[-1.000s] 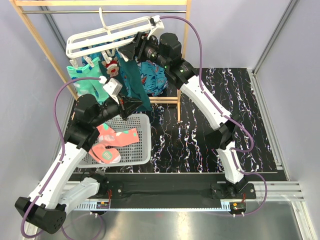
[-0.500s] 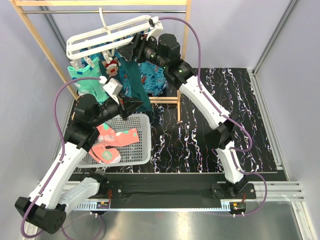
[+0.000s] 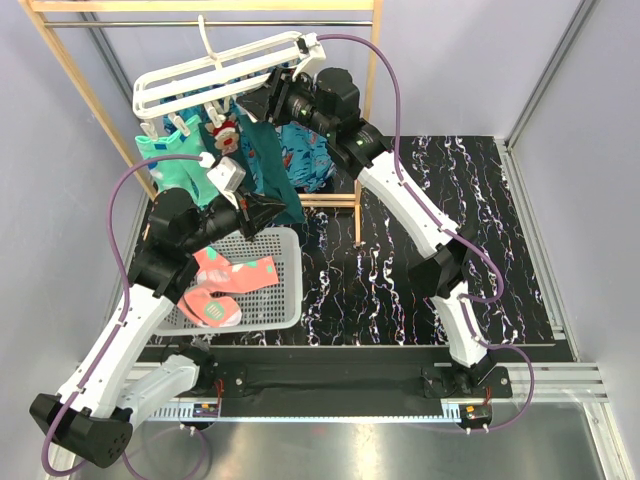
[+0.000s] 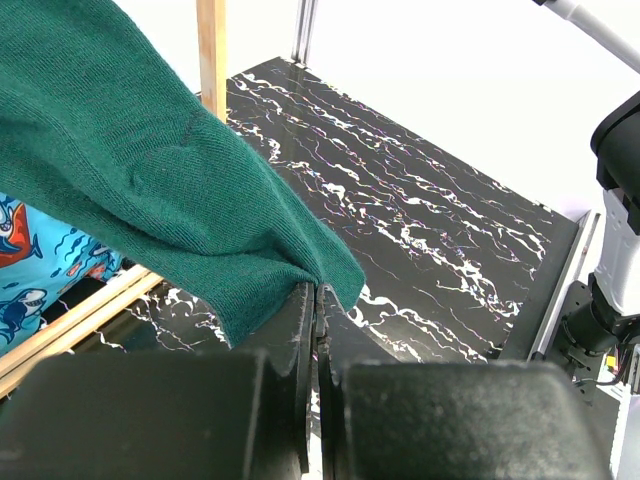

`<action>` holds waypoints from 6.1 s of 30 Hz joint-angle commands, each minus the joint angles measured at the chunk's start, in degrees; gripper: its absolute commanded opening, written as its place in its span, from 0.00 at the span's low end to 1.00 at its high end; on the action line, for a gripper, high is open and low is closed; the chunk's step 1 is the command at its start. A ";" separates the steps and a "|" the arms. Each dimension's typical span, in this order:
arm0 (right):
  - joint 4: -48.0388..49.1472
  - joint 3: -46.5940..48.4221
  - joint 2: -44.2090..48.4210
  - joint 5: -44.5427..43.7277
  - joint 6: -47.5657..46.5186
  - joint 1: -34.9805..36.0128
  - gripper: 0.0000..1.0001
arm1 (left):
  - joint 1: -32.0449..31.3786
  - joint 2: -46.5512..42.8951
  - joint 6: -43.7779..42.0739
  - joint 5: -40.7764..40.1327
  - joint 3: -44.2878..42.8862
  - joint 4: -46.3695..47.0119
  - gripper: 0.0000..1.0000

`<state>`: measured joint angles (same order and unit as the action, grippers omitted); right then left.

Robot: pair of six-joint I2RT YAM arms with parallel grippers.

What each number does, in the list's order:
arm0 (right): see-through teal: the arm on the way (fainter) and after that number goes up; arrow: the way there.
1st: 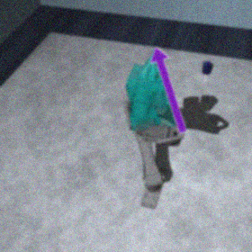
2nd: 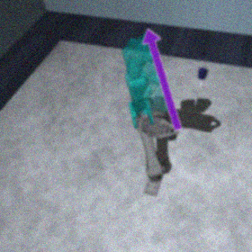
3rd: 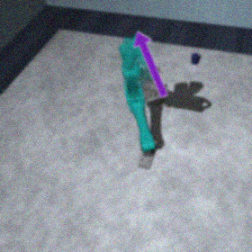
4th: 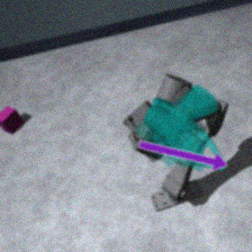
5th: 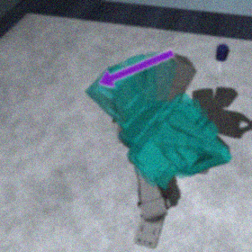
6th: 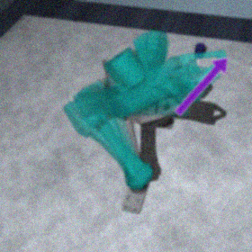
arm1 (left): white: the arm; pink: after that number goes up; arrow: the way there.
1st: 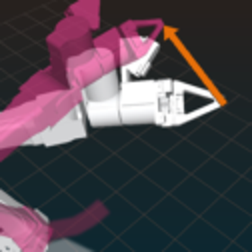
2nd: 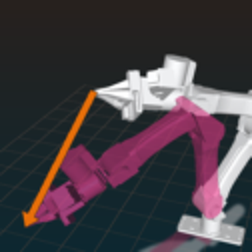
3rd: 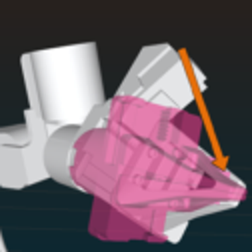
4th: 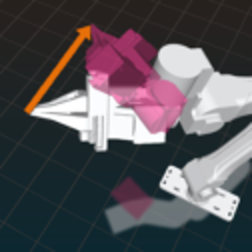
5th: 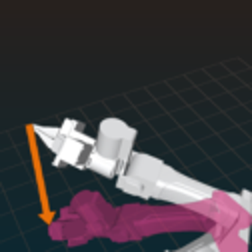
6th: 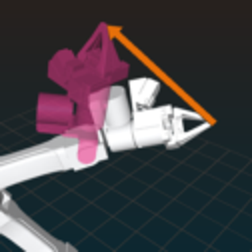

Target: Remove the socks clipped to the hanger

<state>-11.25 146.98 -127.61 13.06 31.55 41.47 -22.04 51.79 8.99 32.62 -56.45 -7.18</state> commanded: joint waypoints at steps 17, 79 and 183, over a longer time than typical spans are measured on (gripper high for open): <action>1.23 2.17 0.08 -0.93 -1.58 -0.34 0.00 | 0.16 -0.46 -0.38 1.74 -0.60 3.22 0.00; 10.72 -40.00 28.02 2.06 -4.04 0.19 0.96 | 10.00 -3.18 23.17 -39.83 5.73 -32.19 0.55; 15.81 -76.22 54.58 -3.75 -14.50 0.19 1.00 | 11.58 17.82 5.07 -32.97 -7.19 14.38 0.71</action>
<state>-0.08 71.05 -72.77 7.38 19.18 41.63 -10.79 68.90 18.06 0.40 -61.41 -1.61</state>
